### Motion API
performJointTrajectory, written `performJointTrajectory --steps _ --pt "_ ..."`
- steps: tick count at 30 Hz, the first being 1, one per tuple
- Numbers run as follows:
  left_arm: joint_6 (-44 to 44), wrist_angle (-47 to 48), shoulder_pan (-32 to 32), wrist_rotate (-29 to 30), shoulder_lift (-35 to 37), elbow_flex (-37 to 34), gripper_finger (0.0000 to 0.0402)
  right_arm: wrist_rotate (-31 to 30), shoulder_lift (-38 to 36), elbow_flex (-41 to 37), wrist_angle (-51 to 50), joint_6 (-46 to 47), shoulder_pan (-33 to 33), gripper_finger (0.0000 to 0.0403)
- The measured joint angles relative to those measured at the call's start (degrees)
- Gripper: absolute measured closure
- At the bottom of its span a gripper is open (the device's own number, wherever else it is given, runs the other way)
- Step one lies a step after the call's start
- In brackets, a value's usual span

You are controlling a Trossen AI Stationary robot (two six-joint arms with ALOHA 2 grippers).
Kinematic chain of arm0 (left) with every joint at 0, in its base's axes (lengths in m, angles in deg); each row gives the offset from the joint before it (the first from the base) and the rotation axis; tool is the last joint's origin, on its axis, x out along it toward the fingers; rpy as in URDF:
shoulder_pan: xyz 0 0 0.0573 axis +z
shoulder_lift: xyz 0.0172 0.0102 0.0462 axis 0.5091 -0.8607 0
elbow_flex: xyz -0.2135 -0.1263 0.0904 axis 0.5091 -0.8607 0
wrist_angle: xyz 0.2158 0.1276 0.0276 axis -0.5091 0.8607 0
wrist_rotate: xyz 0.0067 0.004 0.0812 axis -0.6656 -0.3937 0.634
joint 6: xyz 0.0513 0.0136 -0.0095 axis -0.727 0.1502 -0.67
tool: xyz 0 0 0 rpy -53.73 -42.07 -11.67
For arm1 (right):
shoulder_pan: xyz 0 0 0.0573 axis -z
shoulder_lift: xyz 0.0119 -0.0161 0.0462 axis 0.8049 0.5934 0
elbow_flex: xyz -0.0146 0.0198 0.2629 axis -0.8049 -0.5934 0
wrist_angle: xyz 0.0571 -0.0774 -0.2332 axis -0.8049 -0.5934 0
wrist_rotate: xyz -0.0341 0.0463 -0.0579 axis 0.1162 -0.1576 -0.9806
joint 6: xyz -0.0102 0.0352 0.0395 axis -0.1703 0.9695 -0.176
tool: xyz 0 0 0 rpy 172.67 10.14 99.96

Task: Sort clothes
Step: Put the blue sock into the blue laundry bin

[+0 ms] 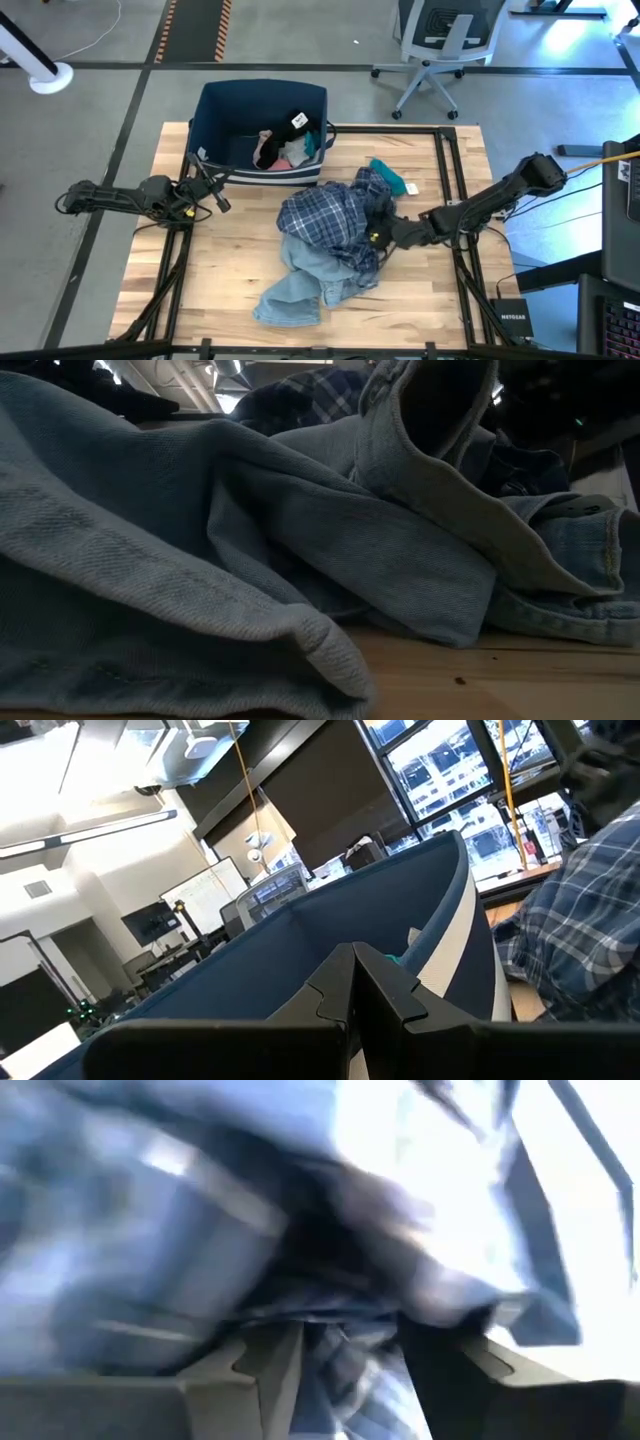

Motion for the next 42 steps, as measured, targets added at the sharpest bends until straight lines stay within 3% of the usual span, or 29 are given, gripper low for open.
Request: performJointTrajectory --steps 5,10,13,16,24,32,42 --pt "0.01 0.00 -0.02 -0.02 0.00 0.00 0.0400 -12.99 -0.43 9.78 -22.10 2.94 0.02 0.0227" --pt "0.02 0.00 0.00 -0.01 0.00 0.00 0.0400 -19.26 -0.44 16.83 -44.31 12.56 1.77 0.0227" --pt "0.02 0.00 0.00 -0.02 0.00 0.00 0.0400 -18.28 -0.44 18.30 -55.27 19.90 6.29 0.0227" --pt "0.02 0.00 0.00 0.00 0.00 0.00 0.0400 -11.76 -0.44 18.19 -60.78 22.80 13.48 0.0227" --pt "0.01 -0.01 0.00 -0.02 0.00 0.00 0.0400 9.20 -0.44 14.66 -60.84 16.63 31.08 0.0227" --pt "0.02 -0.02 -0.01 -0.02 0.00 0.00 0.0400 21.17 -0.14 8.63 -52.37 10.85 33.79 0.0227" --pt "0.02 0.00 0.00 -0.02 0.00 0.00 0.0400 20.03 0.37 2.09 -45.67 10.93 33.83 0.0227"
